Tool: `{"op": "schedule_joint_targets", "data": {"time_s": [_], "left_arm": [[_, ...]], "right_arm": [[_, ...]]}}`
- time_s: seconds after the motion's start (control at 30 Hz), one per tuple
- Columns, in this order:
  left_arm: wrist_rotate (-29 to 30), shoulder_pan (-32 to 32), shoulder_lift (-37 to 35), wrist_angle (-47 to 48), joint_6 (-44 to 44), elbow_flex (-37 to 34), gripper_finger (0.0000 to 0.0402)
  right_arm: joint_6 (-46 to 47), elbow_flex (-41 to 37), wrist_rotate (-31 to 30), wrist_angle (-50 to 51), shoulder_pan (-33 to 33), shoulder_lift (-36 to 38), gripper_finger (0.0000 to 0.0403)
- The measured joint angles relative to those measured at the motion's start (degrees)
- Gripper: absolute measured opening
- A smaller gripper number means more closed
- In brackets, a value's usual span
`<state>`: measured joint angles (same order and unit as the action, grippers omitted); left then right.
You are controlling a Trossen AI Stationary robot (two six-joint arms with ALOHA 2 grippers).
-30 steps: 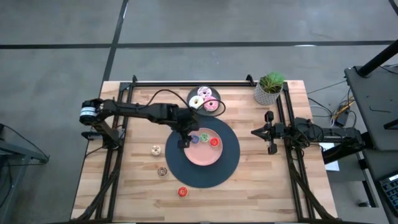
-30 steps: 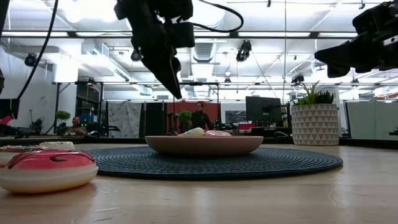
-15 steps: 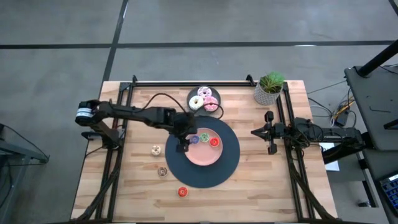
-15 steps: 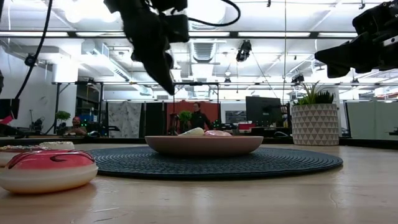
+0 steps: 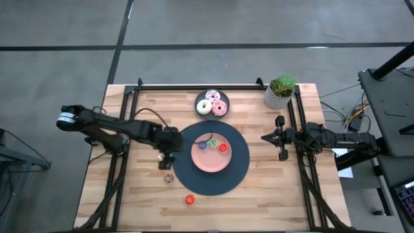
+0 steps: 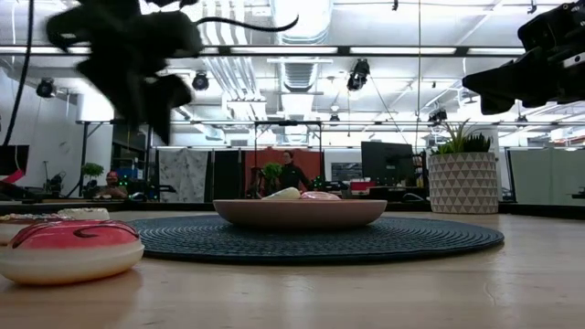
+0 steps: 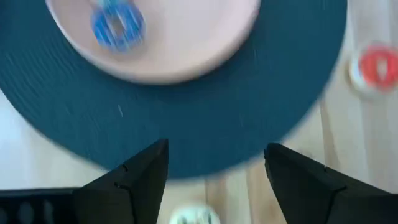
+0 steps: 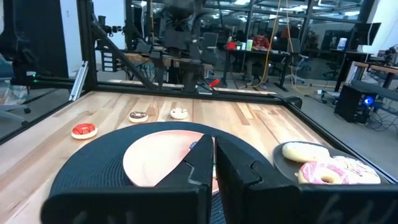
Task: Pick & Place donuts
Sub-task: Put the small white donut on the pink plate
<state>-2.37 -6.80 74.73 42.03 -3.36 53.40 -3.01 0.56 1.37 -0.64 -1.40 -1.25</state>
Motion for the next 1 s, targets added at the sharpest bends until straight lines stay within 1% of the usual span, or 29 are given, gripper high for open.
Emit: {"op": "schedule_joint_targets", "data": {"time_s": [0.17, 0.27, 0.57, 0.77, 0.93, 1.0], "left_arm": [[-0.01, -1.94, -3.76, 4.98, -0.16, -4.83, 0.0237], [-0.01, -2.47, -5.2, 6.24, -0.58, -7.29, 0.0237], [0.08, -2.44, -6.14, 6.25, -4.94, -11.27, 0.0236], [0.54, -2.42, -6.11, 5.59, -12.51, -12.67, 0.0236], [5.34, -2.06, -6.03, 5.55, -22.73, -12.67, 0.0236], [5.75, -1.78, -6.03, 5.55, -25.81, -12.67, 0.0236]], "right_arm": [[0.0, 0.0, -0.03, -0.03, 0.0, -0.05, 0.0008], [0.0, 0.0, -0.03, -0.01, 0.0, -0.05, 0.0008], [0.0, 0.0, 0.01, -0.01, -0.01, -0.03, 0.0008], [0.0, 0.0, 0.01, -0.01, 0.01, -0.03, 0.0009], [0.0, 0.0, -0.01, -0.01, 0.01, -0.03, 0.0008], [0.0, 0.0, 0.01, -0.01, 0.01, -0.03, 0.0008]]}}
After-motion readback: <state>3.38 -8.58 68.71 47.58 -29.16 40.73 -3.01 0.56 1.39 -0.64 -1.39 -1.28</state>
